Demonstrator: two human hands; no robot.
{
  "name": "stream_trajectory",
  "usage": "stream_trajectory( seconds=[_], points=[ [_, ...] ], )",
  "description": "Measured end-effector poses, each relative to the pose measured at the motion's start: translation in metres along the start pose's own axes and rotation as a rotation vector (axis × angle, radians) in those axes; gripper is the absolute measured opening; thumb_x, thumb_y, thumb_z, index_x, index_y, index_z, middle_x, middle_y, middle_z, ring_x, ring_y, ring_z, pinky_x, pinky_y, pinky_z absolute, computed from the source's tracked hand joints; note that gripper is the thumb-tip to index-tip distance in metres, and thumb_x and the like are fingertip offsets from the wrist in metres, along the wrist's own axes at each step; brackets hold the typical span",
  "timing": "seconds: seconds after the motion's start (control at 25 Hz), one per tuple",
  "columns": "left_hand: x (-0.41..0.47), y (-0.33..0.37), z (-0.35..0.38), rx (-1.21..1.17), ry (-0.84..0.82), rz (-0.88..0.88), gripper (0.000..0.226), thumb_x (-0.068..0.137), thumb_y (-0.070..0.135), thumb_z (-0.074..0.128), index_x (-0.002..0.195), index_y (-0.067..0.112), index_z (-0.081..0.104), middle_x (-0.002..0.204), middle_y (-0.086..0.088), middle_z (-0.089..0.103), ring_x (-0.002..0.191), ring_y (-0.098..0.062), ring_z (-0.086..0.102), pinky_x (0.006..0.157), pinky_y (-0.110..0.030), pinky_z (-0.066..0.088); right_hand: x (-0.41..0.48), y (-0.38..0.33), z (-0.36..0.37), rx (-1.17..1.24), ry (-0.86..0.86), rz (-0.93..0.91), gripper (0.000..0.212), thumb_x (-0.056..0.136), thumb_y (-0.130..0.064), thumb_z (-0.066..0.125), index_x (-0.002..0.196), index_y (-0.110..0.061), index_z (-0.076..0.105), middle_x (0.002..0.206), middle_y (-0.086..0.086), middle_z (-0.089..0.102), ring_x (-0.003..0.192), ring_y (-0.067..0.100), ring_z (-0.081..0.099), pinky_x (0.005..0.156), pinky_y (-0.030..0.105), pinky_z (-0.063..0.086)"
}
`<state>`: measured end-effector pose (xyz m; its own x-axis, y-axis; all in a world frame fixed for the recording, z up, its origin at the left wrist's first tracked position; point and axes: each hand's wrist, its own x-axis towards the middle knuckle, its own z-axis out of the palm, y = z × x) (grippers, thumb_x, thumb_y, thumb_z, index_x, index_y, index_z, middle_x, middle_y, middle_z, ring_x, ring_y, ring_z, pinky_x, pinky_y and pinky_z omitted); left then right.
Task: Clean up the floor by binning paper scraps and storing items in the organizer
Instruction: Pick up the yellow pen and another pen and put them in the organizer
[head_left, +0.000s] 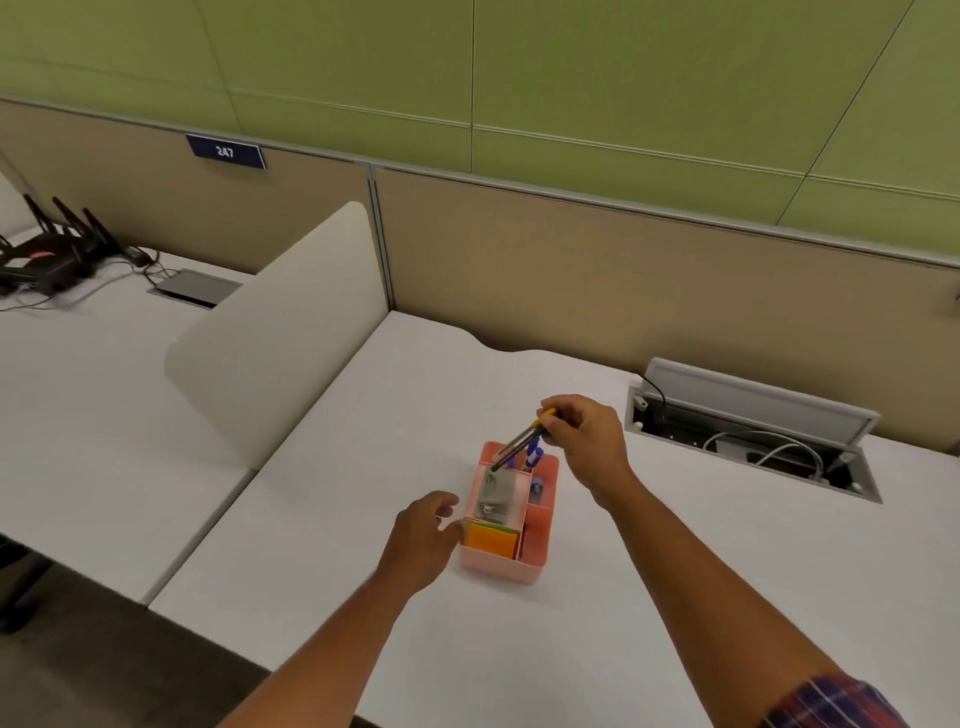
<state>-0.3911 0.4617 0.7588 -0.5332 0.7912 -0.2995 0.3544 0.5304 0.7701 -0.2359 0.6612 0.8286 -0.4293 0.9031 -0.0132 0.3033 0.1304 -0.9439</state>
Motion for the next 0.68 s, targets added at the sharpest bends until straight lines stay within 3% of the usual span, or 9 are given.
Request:
stream_trajectory(
  seconds=[0.32, 0.6, 0.68],
  points=[
    [0.061, -0.014, 0.003, 0.075, 0.063, -0.082, 0.040, 0.099, 0.028, 0.064, 0.138, 0.019, 0.060, 0.136, -0.001, 0.065, 0.126, -0.017, 0.060, 0.100, -0.023, 0.044, 0.083, 0.028, 0.032, -0.149, -0.087, -0.022, 0.014, 0.094, -0.009, 0.069, 0.105, -0.012, 0.076, 0.097, 0.002, 0.076, 0.086, 0.017, 0.075, 0.088, 0.036, 0.063],
    [0.076, -0.030, 0.013, 0.208, 0.011, -0.132, 0.052, 0.100, 0.040, 0.059, 0.149, 0.024, 0.048, 0.147, -0.001, 0.057, 0.133, -0.021, 0.055, 0.111, -0.034, 0.047, 0.092, 0.076, 0.063, -0.351, -0.219, -0.003, 0.018, 0.095, -0.009, 0.066, 0.109, -0.014, 0.076, 0.101, 0.000, 0.077, 0.085, 0.012, 0.071, 0.090, 0.035, 0.060],
    [0.079, -0.031, 0.015, 0.244, 0.007, -0.133, 0.055, 0.101, 0.043, 0.056, 0.151, 0.024, 0.045, 0.152, -0.003, 0.053, 0.139, -0.022, 0.051, 0.115, -0.038, 0.045, 0.093, 0.081, 0.070, -0.397, -0.252, -0.001, 0.021, 0.097, -0.010, 0.062, 0.113, -0.015, 0.074, 0.106, 0.001, 0.077, 0.089, 0.011, 0.069, 0.090, 0.029, 0.057]
  ],
)
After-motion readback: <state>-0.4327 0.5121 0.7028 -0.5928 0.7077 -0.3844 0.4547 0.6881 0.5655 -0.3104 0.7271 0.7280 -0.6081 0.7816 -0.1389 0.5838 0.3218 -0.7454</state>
